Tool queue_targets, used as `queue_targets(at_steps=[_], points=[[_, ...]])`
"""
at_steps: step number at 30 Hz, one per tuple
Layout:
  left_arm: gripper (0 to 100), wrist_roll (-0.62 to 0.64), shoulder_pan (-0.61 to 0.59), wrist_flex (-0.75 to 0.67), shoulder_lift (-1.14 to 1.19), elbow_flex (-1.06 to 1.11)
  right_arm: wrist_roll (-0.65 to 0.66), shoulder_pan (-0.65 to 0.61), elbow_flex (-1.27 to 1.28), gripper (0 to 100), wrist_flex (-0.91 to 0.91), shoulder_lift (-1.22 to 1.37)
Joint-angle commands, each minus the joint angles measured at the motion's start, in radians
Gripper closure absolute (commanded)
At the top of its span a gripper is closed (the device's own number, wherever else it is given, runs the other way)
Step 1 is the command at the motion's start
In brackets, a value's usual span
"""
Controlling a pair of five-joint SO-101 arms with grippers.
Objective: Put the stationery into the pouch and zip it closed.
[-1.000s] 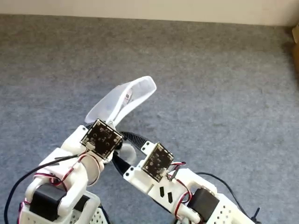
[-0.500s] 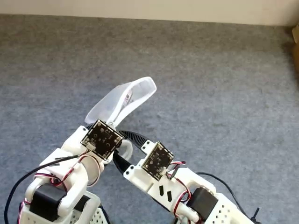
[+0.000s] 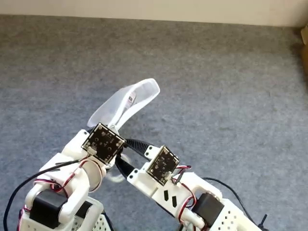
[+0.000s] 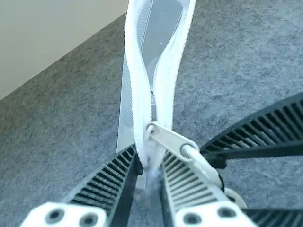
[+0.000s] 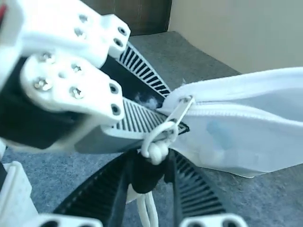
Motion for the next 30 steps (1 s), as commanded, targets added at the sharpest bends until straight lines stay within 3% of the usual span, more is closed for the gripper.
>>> queue_targets(at_steps=[1,6,12,30], points=[[99,0.012,0.019,0.008,0.016,-0.047,0.071,0.013,-0.012,99.1,-0.045,0.001],[99,0.009,0.013,0.000,0.016,-0.022,0.075,0.042,-0.019,99.4,-0.005,-0.001],[99,0.006,0.013,0.005,0.016,-0.016,0.066,0.234,-0.047,99.4,0.039,-0.001],[99,0.005,0.010,0.006,0.016,0.012,-0.061,0.596,-0.130,99.4,-0.016,-0.001]])
